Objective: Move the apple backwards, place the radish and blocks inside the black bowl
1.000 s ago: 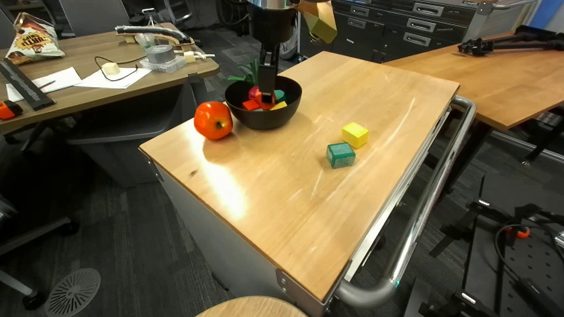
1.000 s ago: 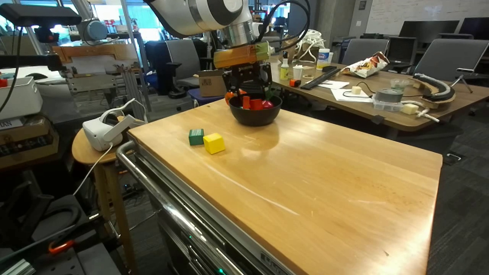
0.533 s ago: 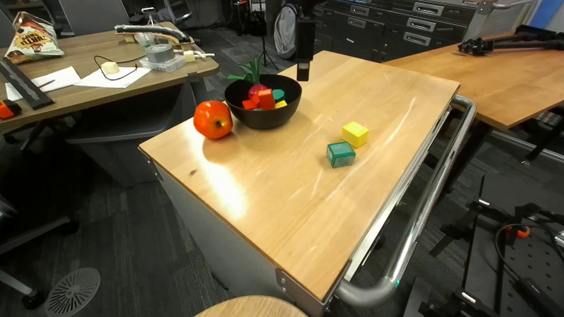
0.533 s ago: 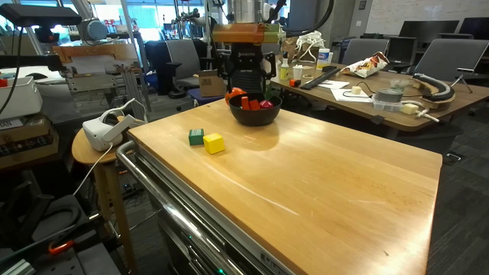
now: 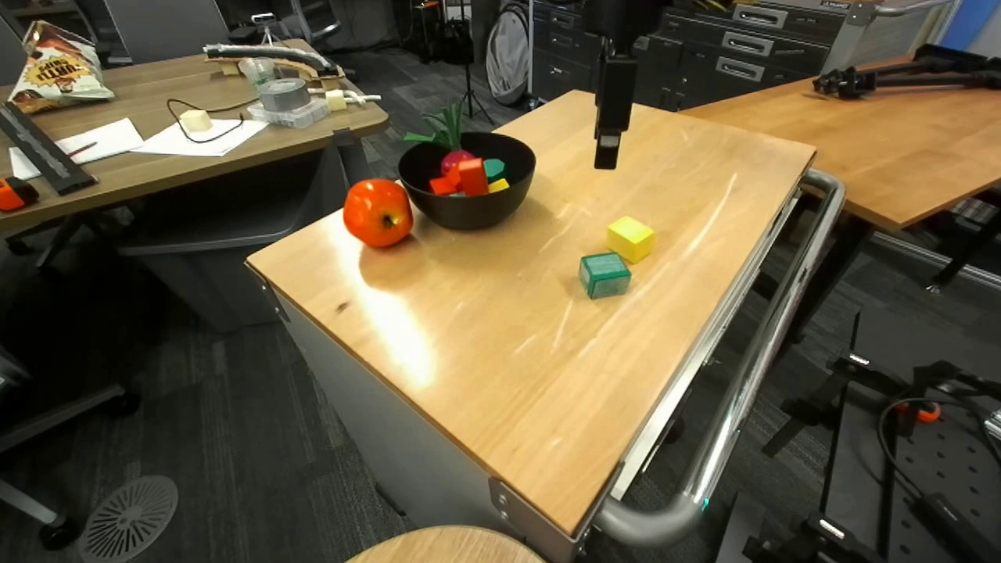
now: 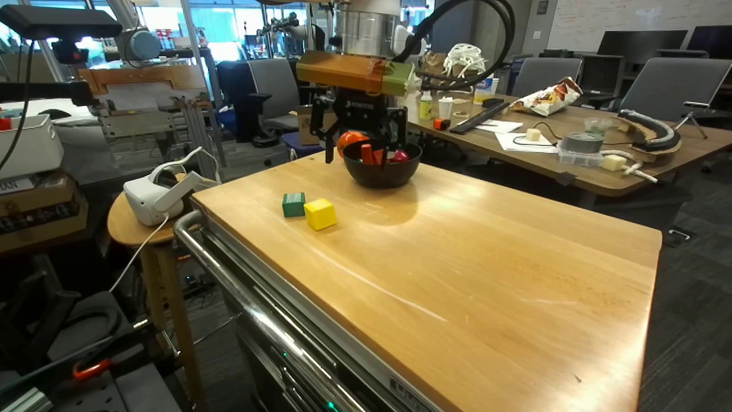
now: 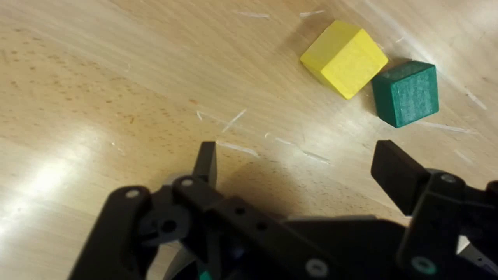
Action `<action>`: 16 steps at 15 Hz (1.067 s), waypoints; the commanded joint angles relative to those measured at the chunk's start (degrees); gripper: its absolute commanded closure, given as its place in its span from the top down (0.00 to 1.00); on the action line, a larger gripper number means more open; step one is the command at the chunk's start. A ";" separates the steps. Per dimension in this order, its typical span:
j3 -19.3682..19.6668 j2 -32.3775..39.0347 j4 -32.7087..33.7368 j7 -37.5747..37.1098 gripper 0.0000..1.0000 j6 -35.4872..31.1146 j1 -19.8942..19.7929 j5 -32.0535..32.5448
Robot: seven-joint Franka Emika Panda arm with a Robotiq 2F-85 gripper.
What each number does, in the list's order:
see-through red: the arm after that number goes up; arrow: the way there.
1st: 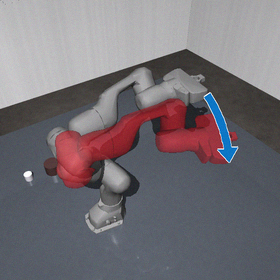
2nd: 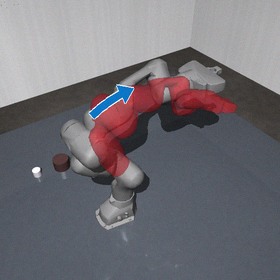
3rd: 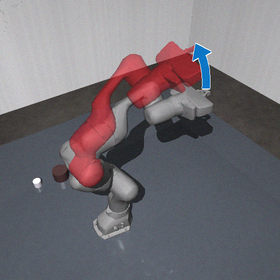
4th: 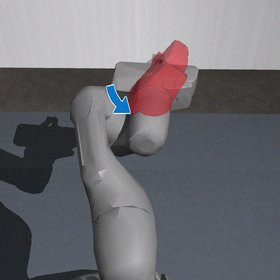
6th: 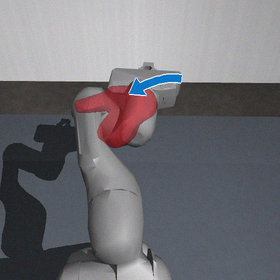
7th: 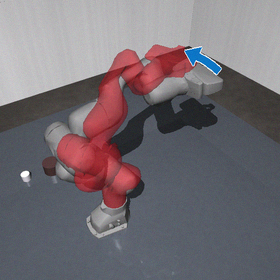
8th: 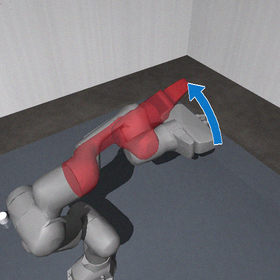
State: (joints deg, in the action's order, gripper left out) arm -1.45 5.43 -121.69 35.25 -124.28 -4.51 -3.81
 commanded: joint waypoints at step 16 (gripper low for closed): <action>-0.19 -3.16 -6.43 -11.21 1.00 3.65 2.99 4.90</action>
State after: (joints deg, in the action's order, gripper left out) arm -1.08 0.99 -127.32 31.97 -115.85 -4.05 -4.77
